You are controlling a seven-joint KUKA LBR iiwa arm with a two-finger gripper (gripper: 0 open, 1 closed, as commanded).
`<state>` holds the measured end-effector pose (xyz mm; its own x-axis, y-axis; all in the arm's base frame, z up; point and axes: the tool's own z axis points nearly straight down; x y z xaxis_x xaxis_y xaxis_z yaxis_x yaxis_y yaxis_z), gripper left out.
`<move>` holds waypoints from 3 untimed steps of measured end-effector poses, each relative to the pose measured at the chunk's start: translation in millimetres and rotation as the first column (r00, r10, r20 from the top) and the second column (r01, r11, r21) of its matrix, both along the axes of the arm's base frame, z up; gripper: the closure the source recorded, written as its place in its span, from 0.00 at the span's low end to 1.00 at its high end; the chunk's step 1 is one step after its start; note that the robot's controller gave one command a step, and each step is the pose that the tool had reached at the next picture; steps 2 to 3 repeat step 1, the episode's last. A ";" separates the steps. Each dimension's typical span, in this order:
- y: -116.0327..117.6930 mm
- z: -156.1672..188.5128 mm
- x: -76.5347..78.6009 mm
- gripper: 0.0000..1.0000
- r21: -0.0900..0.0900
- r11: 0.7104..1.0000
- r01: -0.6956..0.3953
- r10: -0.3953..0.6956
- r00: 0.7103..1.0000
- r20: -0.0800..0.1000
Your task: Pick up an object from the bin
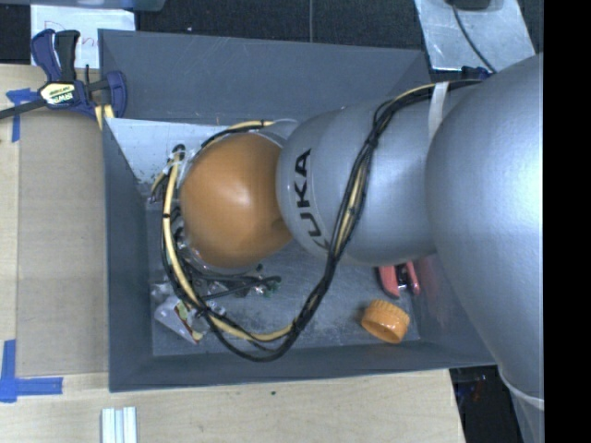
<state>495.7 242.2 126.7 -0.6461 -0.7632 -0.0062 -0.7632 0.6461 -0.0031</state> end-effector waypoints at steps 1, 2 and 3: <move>0.7 32.3 1.7 1.00 0.003 1.000 0.003 -0.003 1.000 0.006; 0.7 32.3 1.7 1.00 0.003 1.000 0.003 -0.003 1.000 0.006; 0.7 32.3 1.7 1.00 0.003 1.000 0.003 -0.003 1.000 0.006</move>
Offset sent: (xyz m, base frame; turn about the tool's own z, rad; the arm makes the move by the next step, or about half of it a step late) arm 0.0014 0.0005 0.0587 0.0017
